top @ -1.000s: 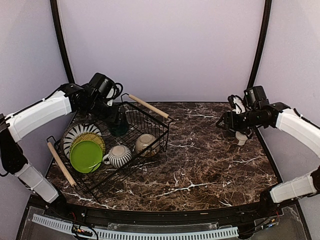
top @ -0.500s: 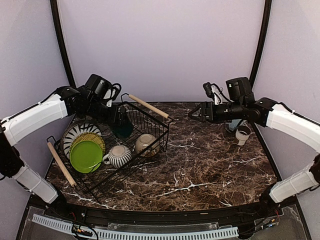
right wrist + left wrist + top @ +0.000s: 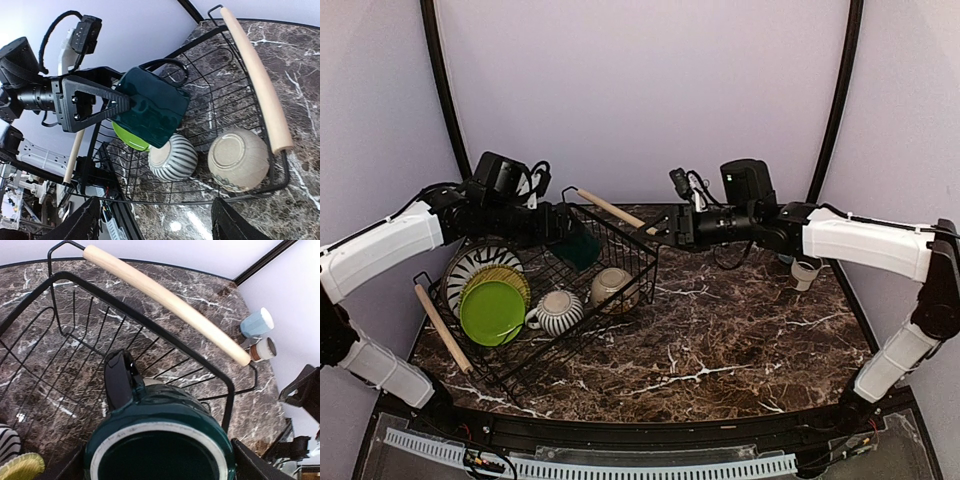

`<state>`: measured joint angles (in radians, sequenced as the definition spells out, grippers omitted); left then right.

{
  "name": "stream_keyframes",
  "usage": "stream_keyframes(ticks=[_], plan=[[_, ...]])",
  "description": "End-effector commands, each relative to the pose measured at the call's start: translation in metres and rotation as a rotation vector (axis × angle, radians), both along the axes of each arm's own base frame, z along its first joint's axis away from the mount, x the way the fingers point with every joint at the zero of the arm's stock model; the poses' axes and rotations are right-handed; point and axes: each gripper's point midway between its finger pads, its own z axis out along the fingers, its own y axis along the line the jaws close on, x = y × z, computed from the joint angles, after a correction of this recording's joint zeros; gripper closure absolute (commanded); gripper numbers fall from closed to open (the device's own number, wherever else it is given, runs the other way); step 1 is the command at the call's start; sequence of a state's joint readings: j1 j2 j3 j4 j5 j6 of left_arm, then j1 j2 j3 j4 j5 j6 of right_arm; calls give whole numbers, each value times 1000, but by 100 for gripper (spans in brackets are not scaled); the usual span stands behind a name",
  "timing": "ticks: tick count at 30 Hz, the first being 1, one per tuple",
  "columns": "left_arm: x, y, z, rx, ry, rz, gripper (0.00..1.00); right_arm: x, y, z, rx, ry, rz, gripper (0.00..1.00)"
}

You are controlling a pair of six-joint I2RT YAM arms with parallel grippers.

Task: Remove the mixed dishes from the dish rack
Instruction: Grab the bowl from the dish rack, then pass from the left arm to the right

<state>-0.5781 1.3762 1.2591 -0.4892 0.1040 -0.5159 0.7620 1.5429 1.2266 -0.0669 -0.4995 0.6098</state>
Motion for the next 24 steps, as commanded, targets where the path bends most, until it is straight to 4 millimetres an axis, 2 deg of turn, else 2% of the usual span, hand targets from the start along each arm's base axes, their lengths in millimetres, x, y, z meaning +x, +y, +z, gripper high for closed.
stream_keyframes(ticks=[1,2,3,6,9,10,11,12,16,19,24], plan=[[2,-19,51,-309,-78,-35,99,-4,26,36,156,-30,62,27],[2,-23,64,-370,-107,-61,99,-4,30,36,172,-25,73,27],[1,-24,63,-408,-92,-58,99,-5,34,36,188,-17,87,27],[-1,-33,86,-541,-137,-110,99,-6,45,38,230,3,119,27],[-7,-37,92,-634,-131,-130,99,-8,56,37,255,35,146,27],[-9,-39,102,-667,-158,-151,99,-8,60,37,268,38,157,27],[-10,-39,100,-691,-143,-146,99,-9,64,37,279,44,166,27],[-12,-40,108,-720,-165,-163,99,-11,67,37,290,47,176,27],[-17,-44,117,-805,-157,-193,99,-9,76,40,318,42,189,27],[-21,-47,122,-872,-158,-234,99,-10,79,52,357,12,202,29],[-26,-51,118,-947,-120,-264,99,-16,81,74,427,-44,231,41]])
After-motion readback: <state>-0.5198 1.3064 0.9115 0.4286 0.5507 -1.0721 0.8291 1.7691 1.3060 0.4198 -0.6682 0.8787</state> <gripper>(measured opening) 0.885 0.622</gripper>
